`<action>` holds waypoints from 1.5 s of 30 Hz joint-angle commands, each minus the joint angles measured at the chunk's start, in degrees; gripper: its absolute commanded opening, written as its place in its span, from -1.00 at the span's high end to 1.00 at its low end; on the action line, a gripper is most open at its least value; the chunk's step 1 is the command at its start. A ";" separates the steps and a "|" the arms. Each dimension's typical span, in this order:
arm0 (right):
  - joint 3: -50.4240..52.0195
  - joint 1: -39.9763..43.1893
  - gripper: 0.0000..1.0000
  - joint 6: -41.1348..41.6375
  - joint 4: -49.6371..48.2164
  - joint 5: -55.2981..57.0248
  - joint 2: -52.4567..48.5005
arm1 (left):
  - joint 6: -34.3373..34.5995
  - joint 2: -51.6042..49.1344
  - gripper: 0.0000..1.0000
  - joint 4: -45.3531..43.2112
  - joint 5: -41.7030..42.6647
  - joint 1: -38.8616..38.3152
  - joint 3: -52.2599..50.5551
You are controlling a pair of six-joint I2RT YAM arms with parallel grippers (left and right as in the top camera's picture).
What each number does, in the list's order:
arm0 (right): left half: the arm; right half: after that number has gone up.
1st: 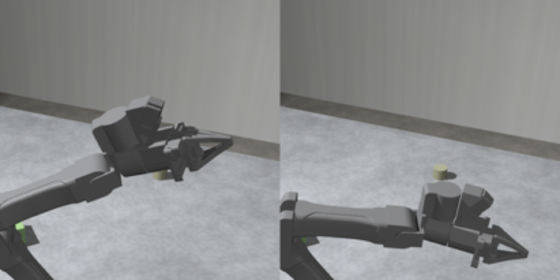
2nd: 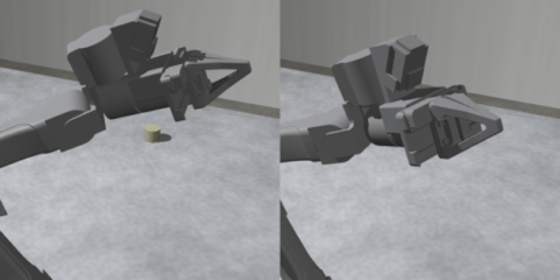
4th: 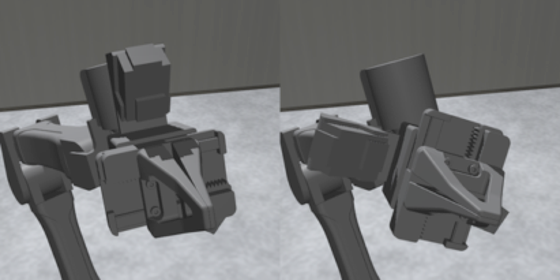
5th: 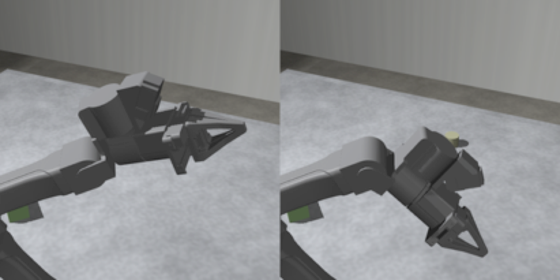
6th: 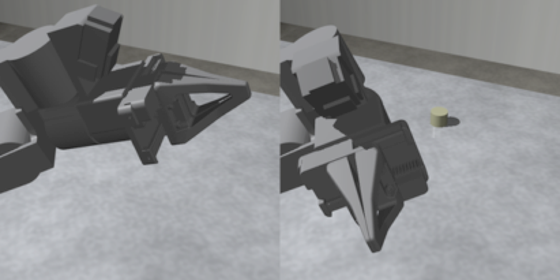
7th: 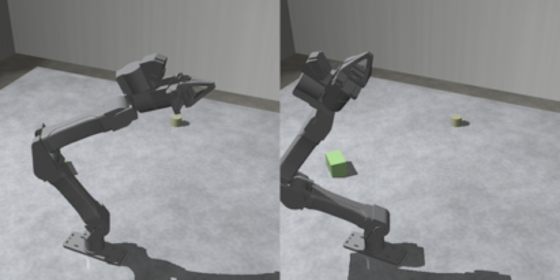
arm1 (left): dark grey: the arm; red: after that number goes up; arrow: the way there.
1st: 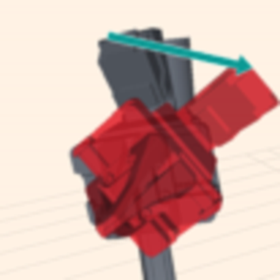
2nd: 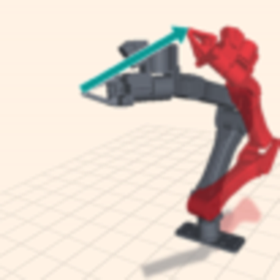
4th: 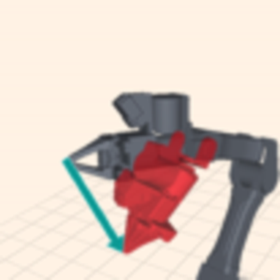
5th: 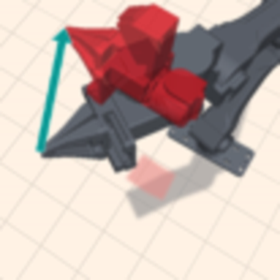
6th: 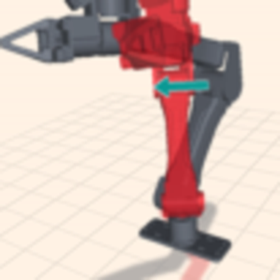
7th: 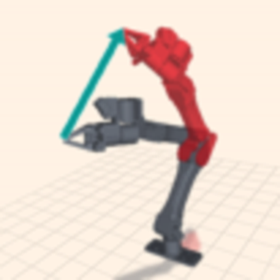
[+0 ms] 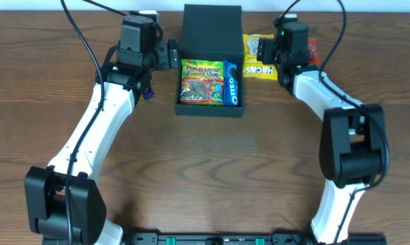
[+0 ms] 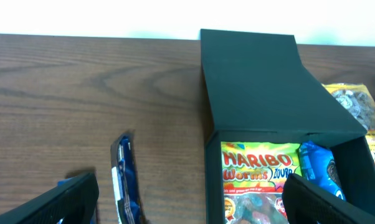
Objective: Pack container
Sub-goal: 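Withdraw the left gripper and grasp the yellow HACKS bag with the right, then lift the yellow HACKS bag and move it over the box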
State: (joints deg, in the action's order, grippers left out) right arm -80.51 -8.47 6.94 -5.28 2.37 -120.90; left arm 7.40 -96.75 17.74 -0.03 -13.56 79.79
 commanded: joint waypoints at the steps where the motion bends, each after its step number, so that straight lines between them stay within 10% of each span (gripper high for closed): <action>1: -0.37 -0.02 -0.57 0.79 -1.03 -1.57 -2.12 | -1.05 0.98 -0.90 0.52 -0.39 0.15 0.72; 14: -0.37 -0.63 -0.46 0.94 -1.97 -1.57 -8.20 | -1.05 0.98 -0.90 1.57 -0.39 0.15 0.72; 17: -0.37 -0.96 -0.19 0.96 -2.56 -1.55 -9.20 | -1.05 0.98 -0.90 1.60 -0.39 0.15 0.72; 23: -0.37 -1.36 0.97 1.42 -2.69 -1.33 -9.46 | -1.05 0.98 -0.90 1.77 -0.39 0.15 0.72; 45: -0.37 -1.33 0.98 0.44 -2.43 -1.38 8.15 | -1.07 0.98 -0.90 1.66 -0.61 0.15 0.72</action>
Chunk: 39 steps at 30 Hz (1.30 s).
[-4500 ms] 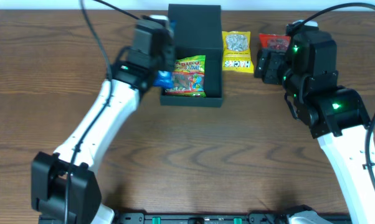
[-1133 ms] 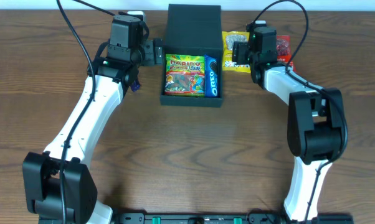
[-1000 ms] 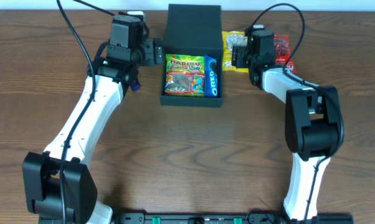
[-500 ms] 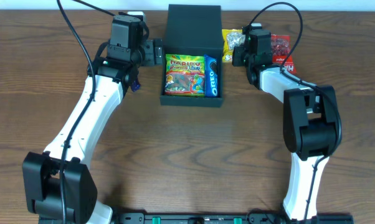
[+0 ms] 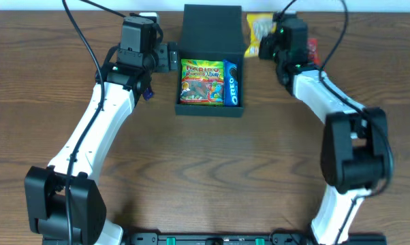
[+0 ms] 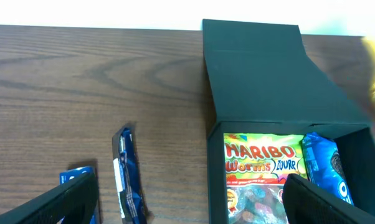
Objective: Pack container
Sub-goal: 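Lift the yellow HACKS bag and move it over the box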
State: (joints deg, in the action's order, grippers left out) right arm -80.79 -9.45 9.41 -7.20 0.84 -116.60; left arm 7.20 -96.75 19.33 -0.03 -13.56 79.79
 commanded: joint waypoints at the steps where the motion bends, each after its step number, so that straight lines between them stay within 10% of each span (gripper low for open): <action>1: -0.09 -0.39 0.97 -2.12 -0.48 -0.37 4.74 | -1.29 0.98 -0.91 0.02 -0.61 0.15 0.72; 20: -0.09 -1.88 0.98 -34.40 -0.63 -53.29 6.99 | -5.99 13.77 -0.90 -1.36 -6.36 8.79 0.74; 39: -0.09 -6.16 0.97 -36.94 -1.05 -51.56 -1.29 | -5.97 15.54 -0.91 0.35 -6.32 9.44 0.74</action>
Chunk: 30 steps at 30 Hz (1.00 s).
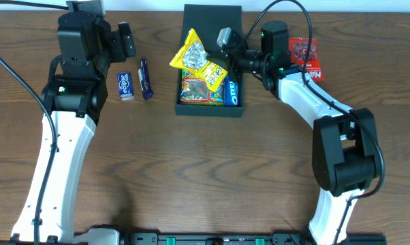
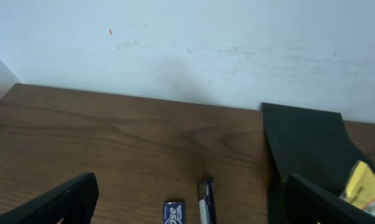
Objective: Pack container
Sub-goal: 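Lift the yellow HACKS bag and move it over the box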
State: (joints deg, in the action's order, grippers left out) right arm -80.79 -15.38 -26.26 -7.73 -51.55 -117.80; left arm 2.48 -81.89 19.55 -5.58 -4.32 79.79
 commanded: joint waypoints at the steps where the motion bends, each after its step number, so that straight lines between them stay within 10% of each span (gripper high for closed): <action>1: -0.09 -0.26 0.77 -1.27 -0.59 2.36 -0.24 | -1.25 0.68 -0.91 0.11 -0.76 0.20 0.74; 2: -0.09 -0.42 0.42 -1.18 -0.63 4.68 -0.24 | -1.25 0.68 -0.90 0.11 -0.76 0.20 0.74; 3: -0.09 -0.55 -0.98 -0.87 -0.68 7.34 -0.24 | -1.25 0.68 -0.90 0.11 -0.76 0.20 0.74; 14: -0.11 1.11 -0.99 36.61 -13.11 8.28 0.57 | -1.25 0.68 -0.91 0.26 -0.76 0.20 0.74; 16: -0.11 1.16 -0.79 36.94 -12.41 2.91 0.57 | -1.25 0.68 -0.91 0.35 -0.76 0.20 0.74; 18: -0.11 0.70 0.18 36.41 -8.72 1.84 0.57 | -1.25 0.68 -0.90 0.33 -0.79 0.20 0.74; 21: -0.09 -0.79 0.98 31.45 -2.73 6.19 0.52 | -1.25 0.68 -0.90 0.33 -0.79 0.20 0.74; 30: -0.11 -4.63 0.97 19.26 14.34 20.13 0.52 | -1.25 0.68 -0.91 0.33 -0.79 0.20 0.74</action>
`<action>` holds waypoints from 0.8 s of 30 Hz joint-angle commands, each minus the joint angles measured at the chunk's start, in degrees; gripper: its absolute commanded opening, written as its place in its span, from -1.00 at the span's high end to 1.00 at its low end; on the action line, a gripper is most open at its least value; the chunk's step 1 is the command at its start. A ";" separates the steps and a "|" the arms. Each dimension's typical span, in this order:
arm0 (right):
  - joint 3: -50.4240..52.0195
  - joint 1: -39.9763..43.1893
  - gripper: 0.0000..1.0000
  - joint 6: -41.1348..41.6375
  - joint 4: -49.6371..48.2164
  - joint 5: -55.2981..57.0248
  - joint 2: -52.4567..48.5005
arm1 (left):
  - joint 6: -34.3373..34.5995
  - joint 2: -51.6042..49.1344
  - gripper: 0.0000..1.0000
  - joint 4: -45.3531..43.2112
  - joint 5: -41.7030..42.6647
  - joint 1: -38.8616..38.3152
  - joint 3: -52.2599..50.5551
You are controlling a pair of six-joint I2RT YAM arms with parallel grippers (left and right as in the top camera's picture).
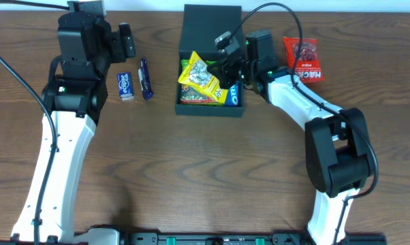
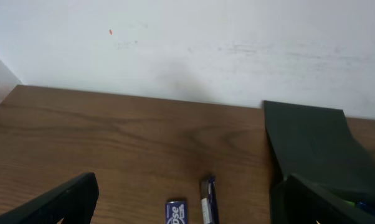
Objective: Pack container
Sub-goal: 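Lift the yellow HACKS bag and move it over the box, then lower the yellow bag into the box and open the right gripper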
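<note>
The black box (image 1: 184,102) stands open at the table's back middle, its lid (image 1: 212,24) folded back. My right gripper (image 1: 225,68) is shut on a yellow snack bag (image 1: 199,77), which sits tilted in the box over the Haribo bag (image 1: 191,97) and beside the blue Oreo pack (image 1: 235,95). My left gripper (image 1: 125,42) is open at the far left, holding nothing. In the left wrist view a small blue pack (image 2: 176,213) and a dark blue bar (image 2: 207,199) lie between its fingers (image 2: 63,199), with the box lid (image 2: 306,143) at the right.
A red snack bag (image 1: 302,58) lies on the table right of the box. The small blue pack (image 1: 125,85) and the dark blue bar (image 1: 145,78) lie left of the box. A white wall (image 2: 187,43) stands behind the table's back edge.
My right gripper has brought the yellow bag from up over the box's back left down into the box, onto the Haribo bag. The left arm has not moved.
My right gripper was on the yellow bag lying right of the box, the left gripper beside the box's left wall. Then the bag was up at the box's back right. Then the left arm stood far left and the bag hung over the box; now it is inside.
</note>
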State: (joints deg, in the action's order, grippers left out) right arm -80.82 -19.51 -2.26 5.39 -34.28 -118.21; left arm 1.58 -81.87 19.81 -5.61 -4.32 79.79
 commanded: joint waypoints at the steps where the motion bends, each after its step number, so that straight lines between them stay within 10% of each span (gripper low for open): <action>1: -0.09 -0.50 0.97 -5.29 2.49 3.04 0.94 | -0.35 0.66 -0.90 0.07 -0.76 0.20 0.74; 24: -0.09 -0.94 0.97 -12.44 15.21 9.66 0.94 | -0.35 0.61 -0.90 -0.42 -0.76 0.20 0.74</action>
State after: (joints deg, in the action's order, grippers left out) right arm -80.82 -19.97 -12.82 20.51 -28.60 -118.21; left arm 1.45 -81.87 19.53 -5.58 -4.32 79.79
